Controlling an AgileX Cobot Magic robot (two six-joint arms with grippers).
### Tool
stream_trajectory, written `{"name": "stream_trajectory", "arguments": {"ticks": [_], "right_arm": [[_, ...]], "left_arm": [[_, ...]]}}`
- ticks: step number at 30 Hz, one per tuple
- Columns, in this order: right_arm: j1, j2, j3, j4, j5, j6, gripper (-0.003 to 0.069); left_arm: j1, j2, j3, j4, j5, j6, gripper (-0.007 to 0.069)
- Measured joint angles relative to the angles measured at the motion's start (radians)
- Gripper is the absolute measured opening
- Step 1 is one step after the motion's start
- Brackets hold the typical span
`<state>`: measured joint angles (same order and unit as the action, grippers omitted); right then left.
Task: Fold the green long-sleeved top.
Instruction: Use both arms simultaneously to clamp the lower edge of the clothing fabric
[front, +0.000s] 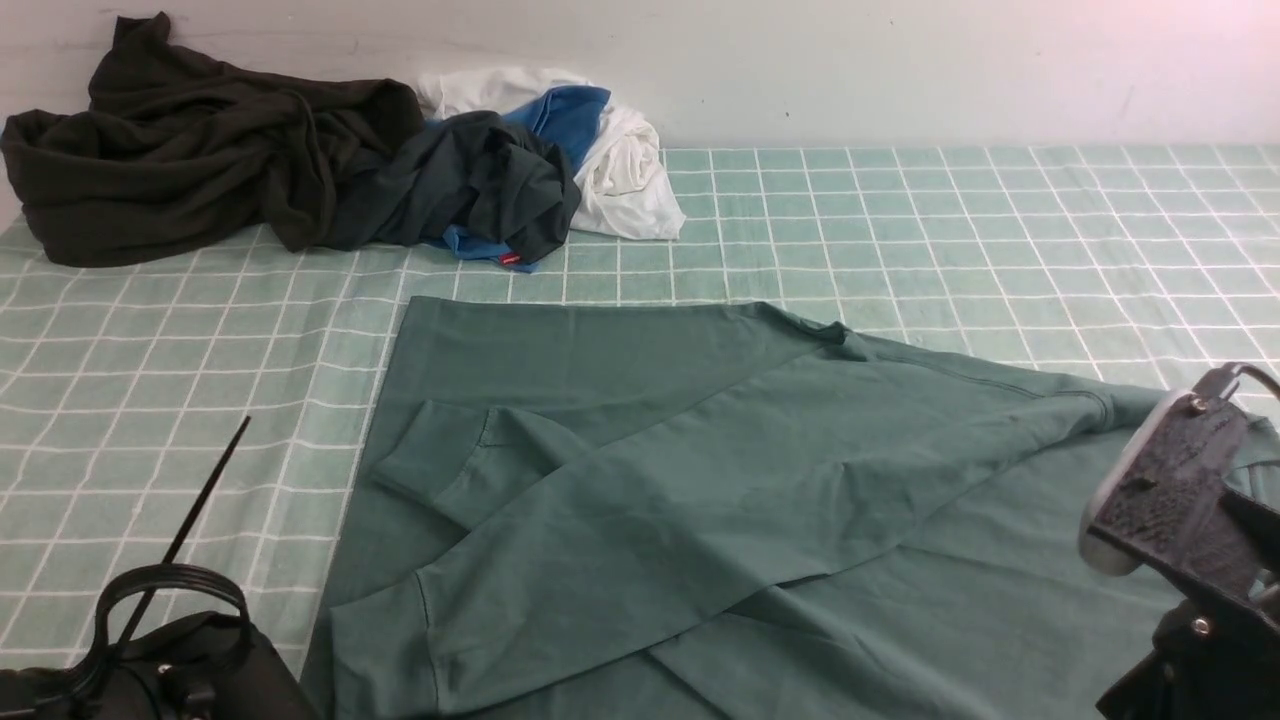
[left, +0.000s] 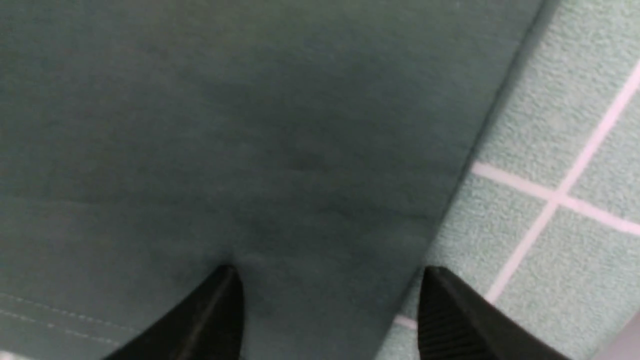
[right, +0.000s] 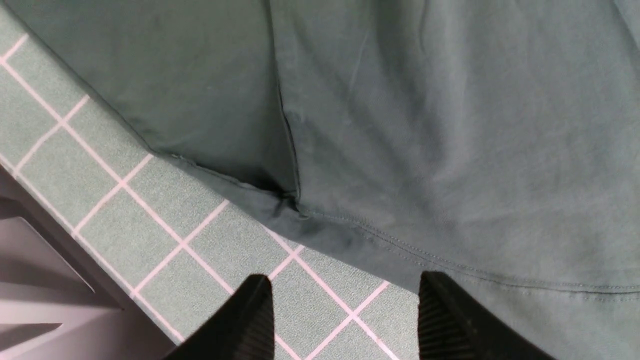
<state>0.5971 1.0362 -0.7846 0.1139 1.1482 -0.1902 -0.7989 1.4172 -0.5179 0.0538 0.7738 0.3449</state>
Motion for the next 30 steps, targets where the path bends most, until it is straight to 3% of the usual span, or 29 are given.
{"name": "stream_trajectory", "arguments": {"ticks": [5, 18, 26, 30], "right_arm": [[0.000, 0.000, 0.000, 0.000, 0.000, 0.000, 0.0367], [0.000, 0.000, 0.000, -0.006, 0.000, 0.001, 0.0367], [0.000, 0.013, 0.018, -0.027, -0.009, -0.066, 0.0374], [0.000, 0.032, 0.115, -0.036, -0.069, -0.184, 0.0417]], "left_arm": [[-0.002, -0.001, 0.000, 0.071, -0.014, -0.105, 0.0374], [-0.002, 0.000, -0.003, 0.133, -0.040, -0.216, 0.0017], [-0.002, -0.051, -0.105, 0.133, 0.159, -0.231, 0.0006], [-0.002, -0.141, -0.097, 0.133, 0.232, -0.232, 0.0006]]}}
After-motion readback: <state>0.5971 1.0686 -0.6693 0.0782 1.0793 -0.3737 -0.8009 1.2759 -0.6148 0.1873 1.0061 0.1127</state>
